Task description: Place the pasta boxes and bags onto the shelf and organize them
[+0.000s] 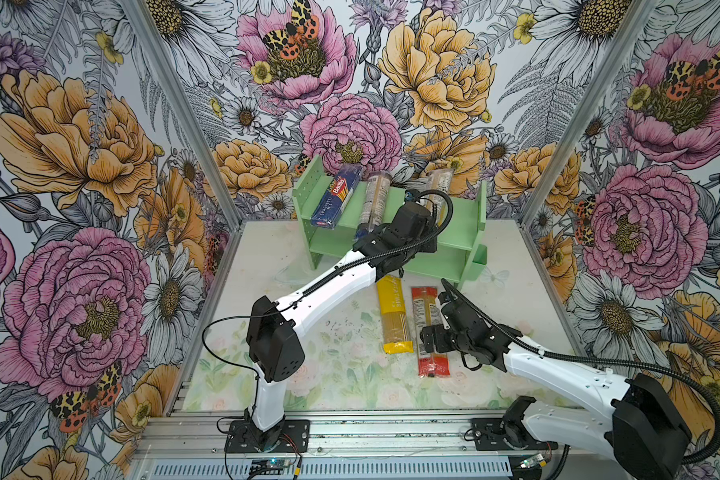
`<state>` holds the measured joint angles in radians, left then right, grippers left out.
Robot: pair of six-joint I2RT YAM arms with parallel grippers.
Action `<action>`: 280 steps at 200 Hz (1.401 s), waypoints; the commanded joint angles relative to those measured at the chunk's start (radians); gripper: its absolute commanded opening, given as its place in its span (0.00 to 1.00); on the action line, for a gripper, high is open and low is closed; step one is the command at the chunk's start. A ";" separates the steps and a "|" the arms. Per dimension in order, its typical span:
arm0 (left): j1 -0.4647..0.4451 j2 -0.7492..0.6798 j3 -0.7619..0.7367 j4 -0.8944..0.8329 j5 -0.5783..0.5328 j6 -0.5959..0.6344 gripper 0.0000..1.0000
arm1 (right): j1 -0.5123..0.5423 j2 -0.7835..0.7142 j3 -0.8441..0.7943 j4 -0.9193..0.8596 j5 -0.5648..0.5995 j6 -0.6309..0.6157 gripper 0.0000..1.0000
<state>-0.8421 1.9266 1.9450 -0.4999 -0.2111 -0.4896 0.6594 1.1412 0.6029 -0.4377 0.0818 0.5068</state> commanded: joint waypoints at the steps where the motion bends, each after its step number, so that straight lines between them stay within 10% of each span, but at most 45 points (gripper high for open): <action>1: 0.013 0.008 0.046 0.103 -0.049 0.021 0.35 | -0.008 0.005 0.018 -0.004 0.003 -0.005 1.00; 280: 0.015 0.024 0.029 0.103 -0.049 0.001 0.43 | -0.010 -0.024 -0.001 -0.007 0.012 -0.001 0.99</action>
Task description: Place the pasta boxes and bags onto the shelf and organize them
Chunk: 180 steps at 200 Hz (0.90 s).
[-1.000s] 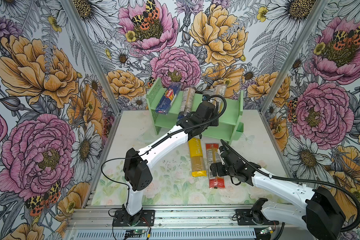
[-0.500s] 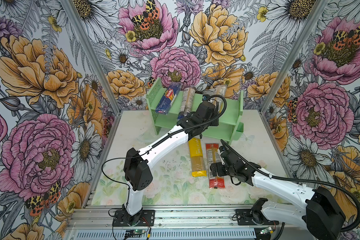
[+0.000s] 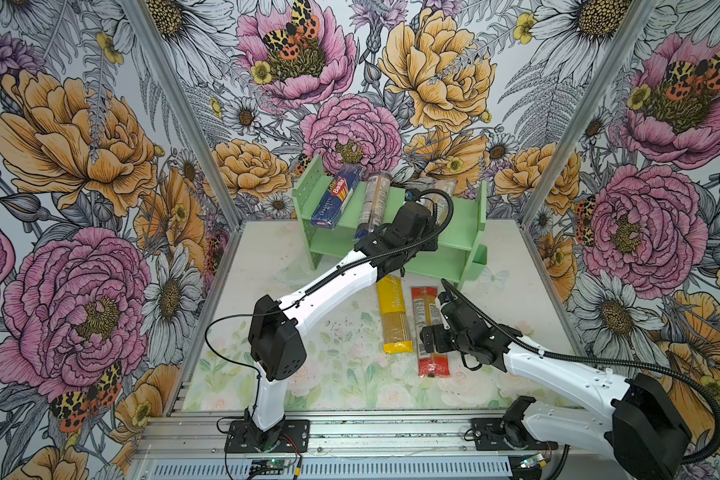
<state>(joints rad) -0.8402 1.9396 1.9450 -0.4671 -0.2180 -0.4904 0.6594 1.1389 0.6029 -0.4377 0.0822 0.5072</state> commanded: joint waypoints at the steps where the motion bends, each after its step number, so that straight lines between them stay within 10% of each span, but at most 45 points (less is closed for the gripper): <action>1: 0.012 0.011 0.029 0.070 -0.043 0.003 0.43 | -0.010 -0.021 -0.002 -0.008 0.011 0.000 0.99; 180: -0.016 0.035 0.023 0.050 -0.149 0.040 0.45 | -0.010 -0.010 0.004 -0.009 0.011 -0.004 0.99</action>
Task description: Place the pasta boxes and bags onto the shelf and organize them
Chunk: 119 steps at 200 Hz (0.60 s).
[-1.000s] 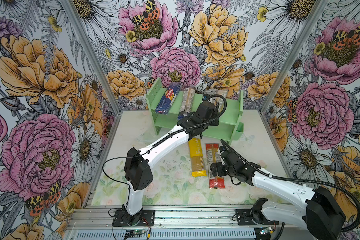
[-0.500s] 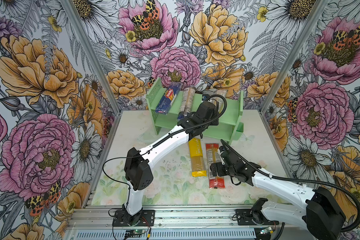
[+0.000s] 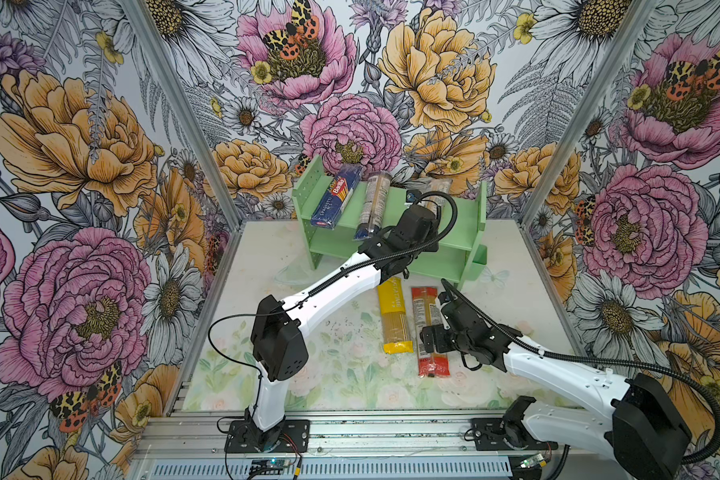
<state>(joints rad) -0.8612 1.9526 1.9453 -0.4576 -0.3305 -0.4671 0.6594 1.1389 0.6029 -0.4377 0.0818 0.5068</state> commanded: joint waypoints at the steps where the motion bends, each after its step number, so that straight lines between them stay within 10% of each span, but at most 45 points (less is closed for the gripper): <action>1: 0.005 0.021 0.022 0.041 -0.036 0.017 0.45 | -0.010 -0.010 0.004 -0.010 0.011 -0.004 0.99; 90: 0.006 0.020 0.019 0.040 -0.018 0.015 0.57 | -0.010 -0.004 0.014 -0.010 0.005 -0.004 1.00; 99: 0.007 0.019 0.019 0.043 -0.014 0.016 0.96 | -0.010 -0.005 0.016 -0.012 0.006 -0.005 0.99; 119: 0.008 0.019 0.024 0.043 0.001 0.025 0.99 | -0.011 -0.003 0.019 -0.012 0.005 -0.005 0.99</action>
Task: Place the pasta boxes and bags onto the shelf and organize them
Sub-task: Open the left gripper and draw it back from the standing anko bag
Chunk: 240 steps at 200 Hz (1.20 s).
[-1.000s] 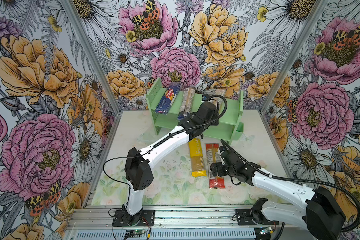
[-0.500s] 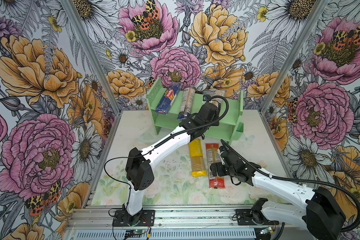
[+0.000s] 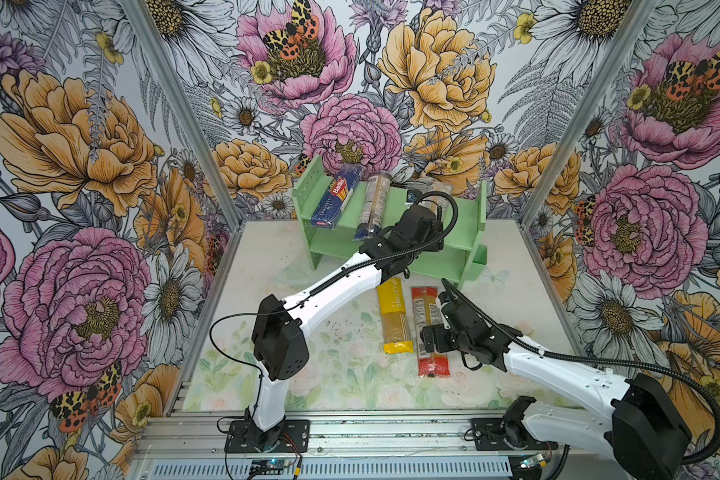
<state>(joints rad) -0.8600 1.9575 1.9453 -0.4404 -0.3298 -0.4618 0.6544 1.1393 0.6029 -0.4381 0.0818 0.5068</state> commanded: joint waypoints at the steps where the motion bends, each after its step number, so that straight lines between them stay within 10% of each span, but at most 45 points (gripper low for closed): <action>1: 0.006 0.014 0.023 0.025 0.000 0.020 0.99 | -0.006 -0.004 0.019 -0.011 0.006 -0.005 0.99; 119: -0.008 -0.126 -0.052 0.054 0.014 0.073 0.99 | -0.006 -0.003 0.034 -0.019 -0.001 -0.002 0.99; 240: -0.051 -0.493 -0.529 0.311 0.187 0.089 0.99 | -0.005 -0.003 0.058 -0.038 -0.006 -0.021 1.00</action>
<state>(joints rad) -0.9043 1.4986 1.4754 -0.1680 -0.1867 -0.3885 0.6537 1.1393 0.6334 -0.4656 0.0807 0.5026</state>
